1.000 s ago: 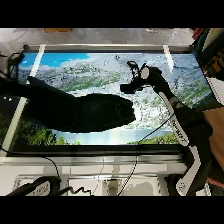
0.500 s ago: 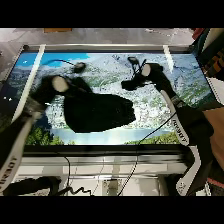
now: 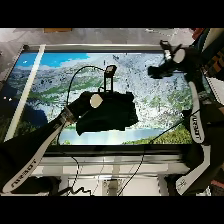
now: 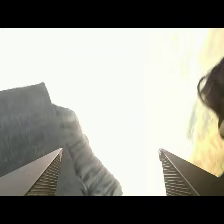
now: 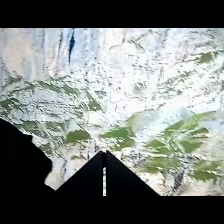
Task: Fold the clothes and pants, and hang the long-sleeved shirts on hangers.
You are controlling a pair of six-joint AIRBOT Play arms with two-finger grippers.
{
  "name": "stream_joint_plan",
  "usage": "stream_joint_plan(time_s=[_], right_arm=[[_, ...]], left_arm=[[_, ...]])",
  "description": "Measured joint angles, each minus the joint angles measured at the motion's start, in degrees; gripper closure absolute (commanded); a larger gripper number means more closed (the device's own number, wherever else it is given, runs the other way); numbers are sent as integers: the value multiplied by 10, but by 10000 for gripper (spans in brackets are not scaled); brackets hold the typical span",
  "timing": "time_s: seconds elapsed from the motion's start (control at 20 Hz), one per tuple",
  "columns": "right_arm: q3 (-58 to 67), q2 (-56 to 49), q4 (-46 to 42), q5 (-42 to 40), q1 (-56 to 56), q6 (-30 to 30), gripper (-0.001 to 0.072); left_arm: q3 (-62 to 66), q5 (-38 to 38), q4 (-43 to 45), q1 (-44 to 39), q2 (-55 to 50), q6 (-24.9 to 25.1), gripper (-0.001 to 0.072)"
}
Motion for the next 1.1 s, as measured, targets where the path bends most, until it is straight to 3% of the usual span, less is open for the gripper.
stream_joint_plan(time_s=[0.15,0.3,0.35,0.4,0.45,0.5,0.7,1.1], right_arm=[[-41,2,19,60,-54,-49,692],[-123,3,165,104,-100,-142,691],[-155,4,223,116,-107,-173,653],[-184,4,280,126,-110,-196,448],[-215,4,328,131,-110,-215,152],[-240,4,359,126,-105,-226,-8],[-292,3,379,71,-54,-210,-7],[-306,3,257,-52,70,-78,17]], left_arm=[[0,8,-3,17,9,31,5],[0,-3,-4,45,20,49,5],[0,-10,-4,54,23,53,5],[0,-15,-4,62,25,54,5],[0,-22,-5,68,26,56,6],[0,-26,-5,74,27,58,6],[0,-35,-5,86,30,61,6],[0,-54,-5,89,30,62,11]])
